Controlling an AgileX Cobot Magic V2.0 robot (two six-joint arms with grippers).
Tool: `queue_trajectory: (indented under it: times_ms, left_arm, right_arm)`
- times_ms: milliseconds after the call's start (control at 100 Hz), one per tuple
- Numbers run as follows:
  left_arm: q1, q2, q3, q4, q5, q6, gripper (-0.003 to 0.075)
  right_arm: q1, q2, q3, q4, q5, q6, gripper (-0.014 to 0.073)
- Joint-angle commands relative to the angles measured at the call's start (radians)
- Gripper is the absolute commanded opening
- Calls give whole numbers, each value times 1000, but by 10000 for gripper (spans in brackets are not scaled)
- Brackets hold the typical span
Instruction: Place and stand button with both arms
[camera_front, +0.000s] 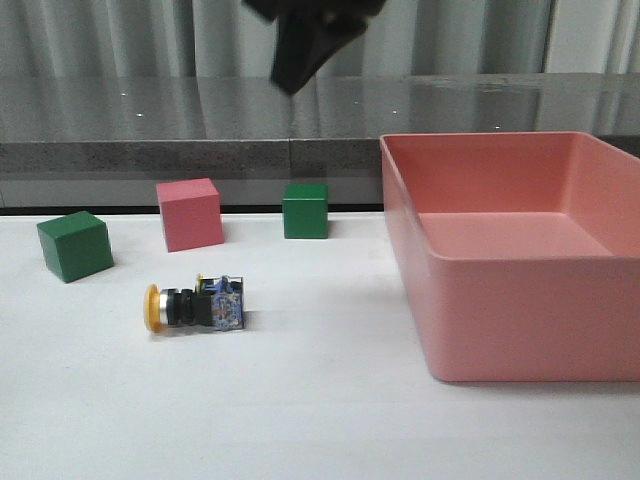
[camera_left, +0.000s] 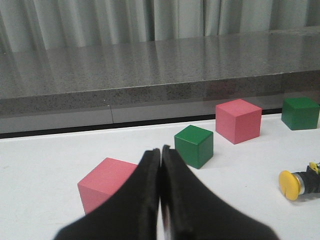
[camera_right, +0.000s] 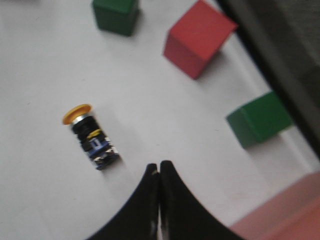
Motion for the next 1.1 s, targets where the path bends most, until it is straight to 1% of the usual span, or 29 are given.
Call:
queue_trajectory:
  times_ms: [0, 60, 130, 290, 430, 570, 690, 880, 1090]
  left_arm:
    - [0, -32, 46, -3, -83, -11, -20]
    - [0, -32, 46, -3, -83, -11, -20]
    - [0, -32, 46, -3, -83, -11, -20]
    - [0, -32, 46, -3, -83, -11, -20]
    - [0, -32, 46, -3, -83, -11, -20]
    - [0, -32, 46, -3, -83, -11, -20]
    - [0, -32, 46, -3, -83, -11, -20]
    - [0, -32, 46, -3, -83, -11, -20]
    - [0, -32, 46, -3, -83, -11, -20]
  right_arm:
    - [-78, -129, 5, 2, -41, 49, -61]
    - [-137, -196, 55, -6, -76, 60, -61]
    - [-203, -284, 150, -8, -142, 72, -61]
    - [-346, -506, 441, -7, -309, 109, -61]
    - [-424, -689, 685, -7, -441, 112, -61]
    - [-443, -869, 893, -7, -584, 113, -61]
    - [-443, -1016, 1036, -7, -665, 113, -61]
    - [-443, -1257, 1200, 6, -670, 113, -61]
    - [-443, -1489, 1283, 10, -636, 113, -61]
